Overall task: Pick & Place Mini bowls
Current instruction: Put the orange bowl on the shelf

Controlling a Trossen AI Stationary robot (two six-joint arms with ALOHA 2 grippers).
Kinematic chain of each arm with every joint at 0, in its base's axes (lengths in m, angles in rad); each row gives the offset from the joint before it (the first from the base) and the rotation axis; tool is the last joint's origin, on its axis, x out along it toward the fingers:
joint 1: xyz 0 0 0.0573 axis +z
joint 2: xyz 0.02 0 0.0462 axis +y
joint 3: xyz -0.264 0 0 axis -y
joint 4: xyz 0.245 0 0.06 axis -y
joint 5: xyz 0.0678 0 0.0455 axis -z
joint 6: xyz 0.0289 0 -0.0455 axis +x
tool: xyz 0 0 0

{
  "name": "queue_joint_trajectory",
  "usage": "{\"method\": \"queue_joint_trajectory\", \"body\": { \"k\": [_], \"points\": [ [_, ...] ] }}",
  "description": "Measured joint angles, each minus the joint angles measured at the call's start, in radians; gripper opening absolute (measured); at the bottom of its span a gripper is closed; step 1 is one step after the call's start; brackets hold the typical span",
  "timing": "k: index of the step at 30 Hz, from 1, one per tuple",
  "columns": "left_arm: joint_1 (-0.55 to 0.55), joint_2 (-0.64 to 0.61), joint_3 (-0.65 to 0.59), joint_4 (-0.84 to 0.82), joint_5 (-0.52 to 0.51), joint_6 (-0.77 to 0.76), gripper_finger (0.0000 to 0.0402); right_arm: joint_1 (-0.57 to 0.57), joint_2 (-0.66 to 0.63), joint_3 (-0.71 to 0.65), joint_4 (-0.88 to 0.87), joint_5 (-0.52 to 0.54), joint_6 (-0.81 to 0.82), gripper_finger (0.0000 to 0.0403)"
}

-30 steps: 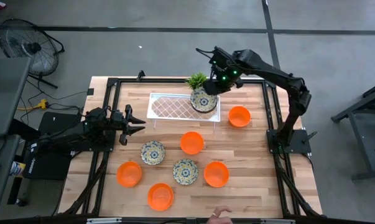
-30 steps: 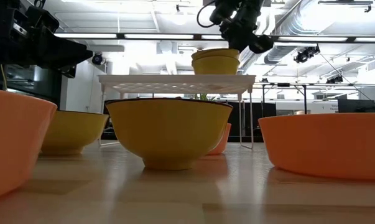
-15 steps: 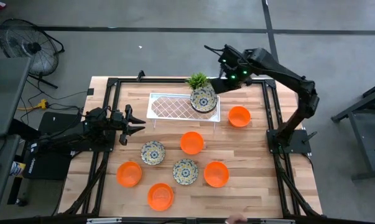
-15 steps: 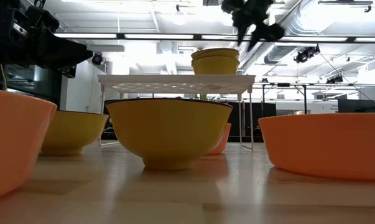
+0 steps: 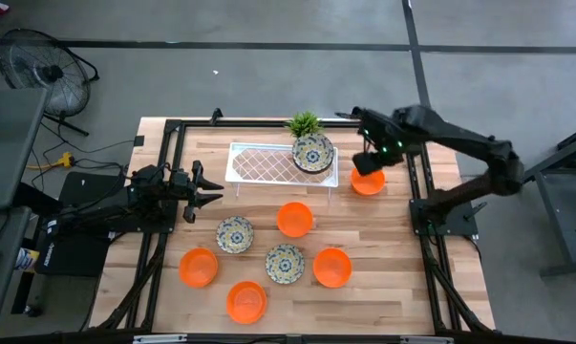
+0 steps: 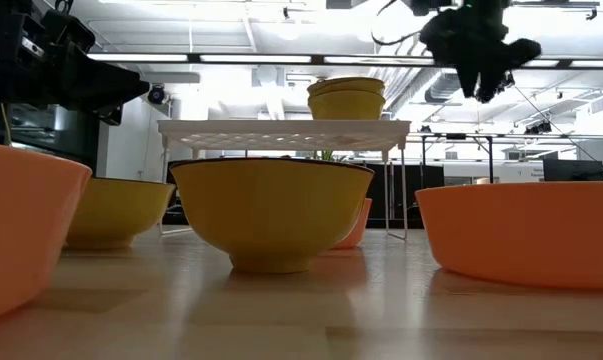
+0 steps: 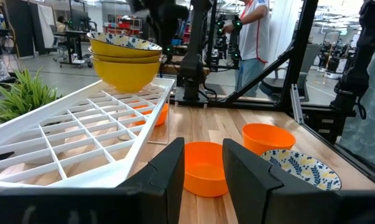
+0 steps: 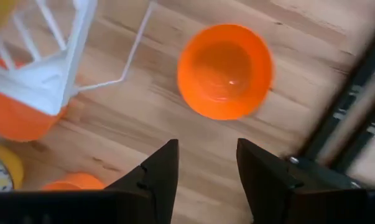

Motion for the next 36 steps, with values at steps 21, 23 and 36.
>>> {"method": "queue_joint_trajectory", "body": {
  "k": [21,23,36],
  "points": [
    [0.0,0.0,0.0,0.0,0.001,0.0,0.0106,0.009,-0.033,-0.507,0.487,-0.072,-0.42,0.0133],
    [0.0,0.0,0.0,0.0,0.001,0.0,0.0106,0.008,-0.012,-0.507,0.493,-0.083,-0.432,0.0133],
    [0.0,0.0,0.0,0.0,0.004,0.0,0.0106,0.009,0.026,-0.495,0.501,-0.093,-0.408,0.0133]
  ]
}}
